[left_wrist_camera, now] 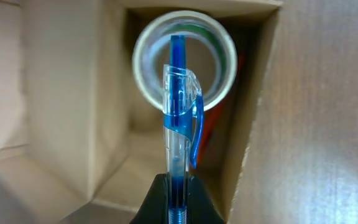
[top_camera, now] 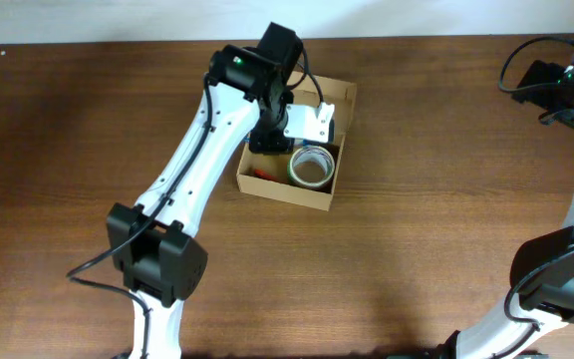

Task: Pack container
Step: 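Lift the blue pen and carry it over the box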

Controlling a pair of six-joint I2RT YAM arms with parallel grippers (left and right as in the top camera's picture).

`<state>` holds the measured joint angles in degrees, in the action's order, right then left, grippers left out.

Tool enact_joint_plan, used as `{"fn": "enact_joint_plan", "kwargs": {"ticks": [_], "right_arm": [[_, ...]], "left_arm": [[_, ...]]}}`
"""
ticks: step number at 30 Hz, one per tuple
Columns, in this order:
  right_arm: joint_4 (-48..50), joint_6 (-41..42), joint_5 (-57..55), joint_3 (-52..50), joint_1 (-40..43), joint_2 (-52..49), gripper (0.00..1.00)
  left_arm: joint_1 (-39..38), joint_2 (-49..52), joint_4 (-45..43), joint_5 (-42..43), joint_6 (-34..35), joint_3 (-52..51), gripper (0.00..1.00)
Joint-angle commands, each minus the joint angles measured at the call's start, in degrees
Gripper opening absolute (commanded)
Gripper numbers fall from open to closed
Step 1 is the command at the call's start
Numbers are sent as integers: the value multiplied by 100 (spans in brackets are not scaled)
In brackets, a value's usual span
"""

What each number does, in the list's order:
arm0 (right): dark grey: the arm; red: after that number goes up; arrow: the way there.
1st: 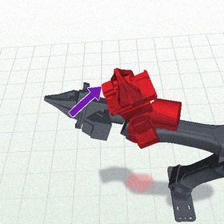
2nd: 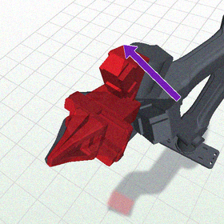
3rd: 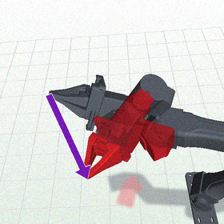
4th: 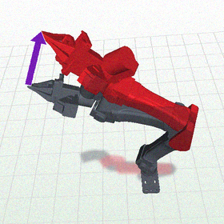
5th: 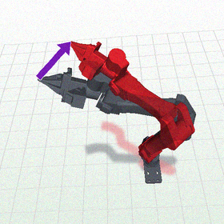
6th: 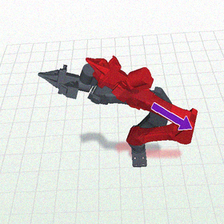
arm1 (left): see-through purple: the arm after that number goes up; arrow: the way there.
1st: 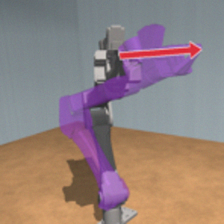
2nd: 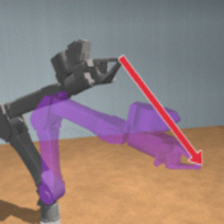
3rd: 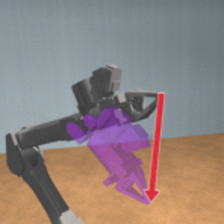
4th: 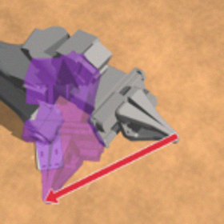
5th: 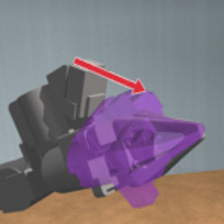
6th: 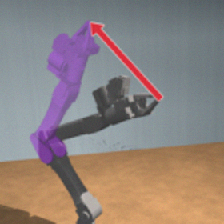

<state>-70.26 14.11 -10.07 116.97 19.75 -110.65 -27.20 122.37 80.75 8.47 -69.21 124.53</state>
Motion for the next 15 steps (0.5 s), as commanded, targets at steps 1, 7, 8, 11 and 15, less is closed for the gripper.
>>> {"fn": "enact_joint_plan", "kwargs": {"ticks": [1,7,8,11,15], "right_arm": [[-2,-17,-50,101,15,44,99],[-2,-17,-52,101,15,44,99],[-4,-17,-50,101,15,44,99],[-4,-17,-50,101,15,44,99],[-2,-17,-50,101,15,44,99]], "left_arm": [[-9,269,94,212,-136,92,2],[-70,505,96,236,-142,76,1],[-79,535,98,240,-162,76,1],[-79,710,94,376,-162,76,1],[-87,940,118,442,-160,74,1]]}}
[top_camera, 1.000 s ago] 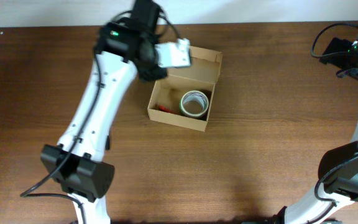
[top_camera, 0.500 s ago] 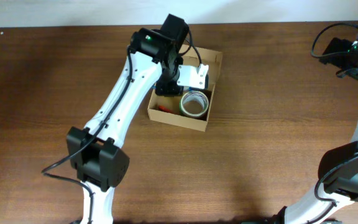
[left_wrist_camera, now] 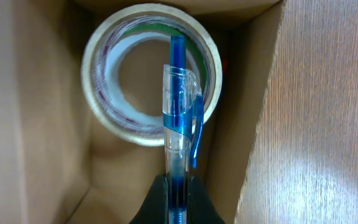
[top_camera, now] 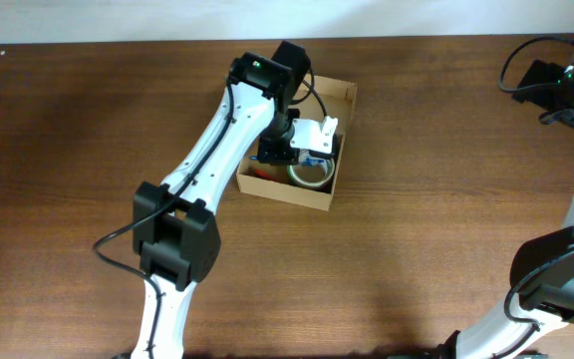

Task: Pack container
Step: 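Lift the blue pen and carry it over the box, then lower the blue pen into the box and release it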

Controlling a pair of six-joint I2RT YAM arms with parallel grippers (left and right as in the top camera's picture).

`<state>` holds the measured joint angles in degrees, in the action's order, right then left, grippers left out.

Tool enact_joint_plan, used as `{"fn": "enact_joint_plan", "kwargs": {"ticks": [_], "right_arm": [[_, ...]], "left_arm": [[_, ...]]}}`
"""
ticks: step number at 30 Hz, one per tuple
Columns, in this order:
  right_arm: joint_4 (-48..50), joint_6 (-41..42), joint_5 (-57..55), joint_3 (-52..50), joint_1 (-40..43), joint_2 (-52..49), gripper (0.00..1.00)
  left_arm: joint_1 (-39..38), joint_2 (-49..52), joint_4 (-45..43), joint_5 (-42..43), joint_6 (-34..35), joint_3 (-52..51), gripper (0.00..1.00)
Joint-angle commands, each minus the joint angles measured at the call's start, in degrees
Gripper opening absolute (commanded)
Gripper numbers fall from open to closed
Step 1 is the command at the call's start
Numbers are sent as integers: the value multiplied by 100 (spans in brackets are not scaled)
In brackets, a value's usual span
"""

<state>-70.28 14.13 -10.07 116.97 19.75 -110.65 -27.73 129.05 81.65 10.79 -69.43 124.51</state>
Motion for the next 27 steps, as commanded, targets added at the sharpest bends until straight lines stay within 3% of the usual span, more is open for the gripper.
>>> {"fn": "enact_joint_plan", "kwargs": {"ticks": [1,27], "right_arm": [[0,-20,-50,101,15,44,99],[0,-20,-52,101,15,44,99]], "left_arm": [[-35,317,31,210,-136,79,2],[-190,540,664,490,-129,24,1]]}}
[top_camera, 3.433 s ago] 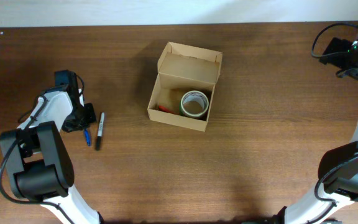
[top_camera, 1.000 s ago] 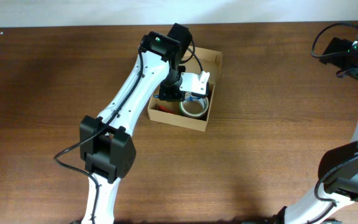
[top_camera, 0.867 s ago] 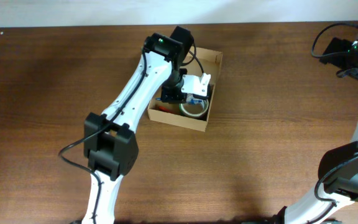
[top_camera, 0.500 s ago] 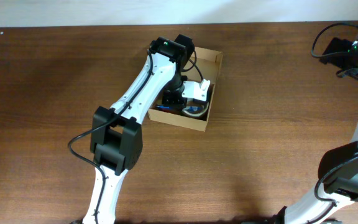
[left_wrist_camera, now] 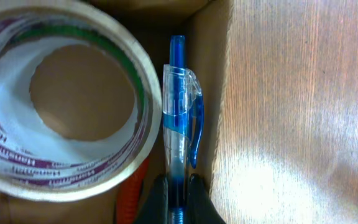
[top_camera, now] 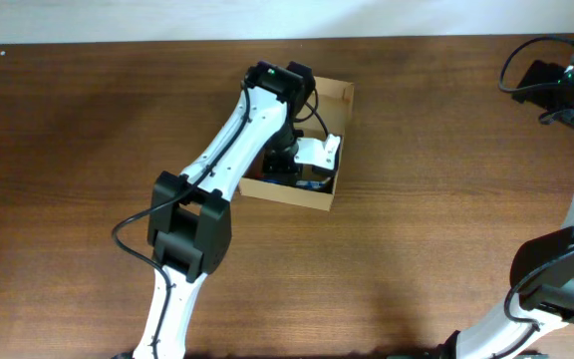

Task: Pack container
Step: 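Lower the blue pen into the box and release it, then move the left gripper to the black marker and grasp it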

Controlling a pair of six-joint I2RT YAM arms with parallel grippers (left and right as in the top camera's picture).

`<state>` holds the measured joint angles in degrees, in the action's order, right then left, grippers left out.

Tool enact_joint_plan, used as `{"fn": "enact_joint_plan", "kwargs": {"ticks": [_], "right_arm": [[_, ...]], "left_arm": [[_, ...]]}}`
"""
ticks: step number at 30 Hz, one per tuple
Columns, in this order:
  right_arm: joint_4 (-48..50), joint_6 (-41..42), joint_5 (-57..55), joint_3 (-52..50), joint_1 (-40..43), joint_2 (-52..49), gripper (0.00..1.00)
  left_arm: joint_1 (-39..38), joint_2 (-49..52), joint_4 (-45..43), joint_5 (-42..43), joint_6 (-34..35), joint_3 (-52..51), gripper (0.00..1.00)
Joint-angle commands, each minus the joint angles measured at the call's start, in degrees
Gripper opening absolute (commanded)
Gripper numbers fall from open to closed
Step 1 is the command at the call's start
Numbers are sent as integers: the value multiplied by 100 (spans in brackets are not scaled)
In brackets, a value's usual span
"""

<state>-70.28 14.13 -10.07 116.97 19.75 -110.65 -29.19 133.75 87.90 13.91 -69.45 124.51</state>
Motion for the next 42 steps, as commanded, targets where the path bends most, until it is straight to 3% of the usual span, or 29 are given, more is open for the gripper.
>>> {"fn": "enact_joint_plan", "kwargs": {"ticks": [1,10,11,13,15,19,30,33,42], "right_arm": [[0,-20,-50,101,15,44,99],[0,-20,-50,101,15,44,99],[0,-20,-50,101,15,44,99],[0,-20,-50,101,15,44,99],[0,-20,-50,101,15,44,99],[0,-20,-52,101,15,44,99],[0,-20,-52,101,15,44,99],[-2,-20,-50,101,15,44,99],[0,-20,-52,101,15,44,99]], "left_arm": [[-44,70,37,175,-127,24,2],[-37,70,7,131,-127,24,1],[-37,70,-4,133,-125,24,6],[-37,70,-17,131,-85,24,30],[-37,70,-46,131,-20,24,41],[-39,50,-127,-98,264,26,44],[234,-1377,-1233,-1725,2400,26,56],[361,-2090,-1408,-2210,2677,26,57],[1226,-3659,-1309,-2540,3202,24,64]]}}
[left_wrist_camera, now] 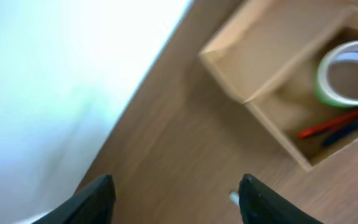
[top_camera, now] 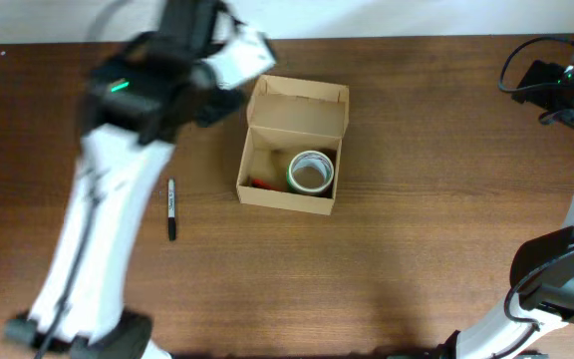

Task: Pack container
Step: 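Move the left gripper to the black marker and grasp it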

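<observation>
The open cardboard box [top_camera: 250,165] stands mid-table, its lid flap folded back. Inside lie a tape roll [top_camera: 311,171] and a red pen [top_camera: 260,182]. The left wrist view shows the box [left_wrist_camera: 229,59] from the side, with the tape roll [left_wrist_camera: 352,71], the red pen [left_wrist_camera: 331,122] and a blue pen [left_wrist_camera: 348,129] beside it. My left gripper [left_wrist_camera: 174,186] is open and empty, high above the table to the box's upper left [top_camera: 250,48], blurred by motion. A black marker [top_camera: 171,208] lies on the table left of the box. My right gripper [top_camera: 538,78] hangs at the far right.
The brown wooden table [top_camera: 417,249] ends at a white surface along the back edge. The right arm and its cables occupy the right edge of the overhead view.
My left gripper has let go of the blue pen, which now lies in the box by the red pen. The gripper is open and has moved up and left, out of the box.
My left gripper held the blue pen above the tape roll in the box. Then it was lower over the roll, then beside the roll against the box wall. Now the pen lies in the box and the open gripper is away from it.
</observation>
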Controlling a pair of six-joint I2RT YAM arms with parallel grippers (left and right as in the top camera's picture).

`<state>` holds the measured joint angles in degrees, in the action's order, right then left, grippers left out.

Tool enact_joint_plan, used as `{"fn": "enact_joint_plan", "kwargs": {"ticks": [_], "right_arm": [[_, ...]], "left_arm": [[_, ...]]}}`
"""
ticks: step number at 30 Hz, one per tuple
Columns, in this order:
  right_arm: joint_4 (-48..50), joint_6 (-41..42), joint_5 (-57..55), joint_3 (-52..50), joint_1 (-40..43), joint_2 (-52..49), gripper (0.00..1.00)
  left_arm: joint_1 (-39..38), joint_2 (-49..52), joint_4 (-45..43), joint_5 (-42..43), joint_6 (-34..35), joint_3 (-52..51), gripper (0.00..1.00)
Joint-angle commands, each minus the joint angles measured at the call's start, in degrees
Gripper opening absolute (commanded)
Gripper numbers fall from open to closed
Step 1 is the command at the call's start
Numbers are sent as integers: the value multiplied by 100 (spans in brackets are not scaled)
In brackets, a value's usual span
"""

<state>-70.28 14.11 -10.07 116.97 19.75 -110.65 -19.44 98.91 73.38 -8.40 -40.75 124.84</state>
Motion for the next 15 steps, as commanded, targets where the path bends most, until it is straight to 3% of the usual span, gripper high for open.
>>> {"fn": "enact_joint_plan", "kwargs": {"ticks": [1,8,15], "right_arm": [[0,-17,-50,101,15,44,99],[0,-17,-50,101,15,44,99],[0,-17,-50,101,15,44,99]], "left_arm": [[339,-225,188,-308,330,-9,65],[1386,-223,452,-415,570,-199,66],[2732,-214,525,785,1635,-1353,64]]}}
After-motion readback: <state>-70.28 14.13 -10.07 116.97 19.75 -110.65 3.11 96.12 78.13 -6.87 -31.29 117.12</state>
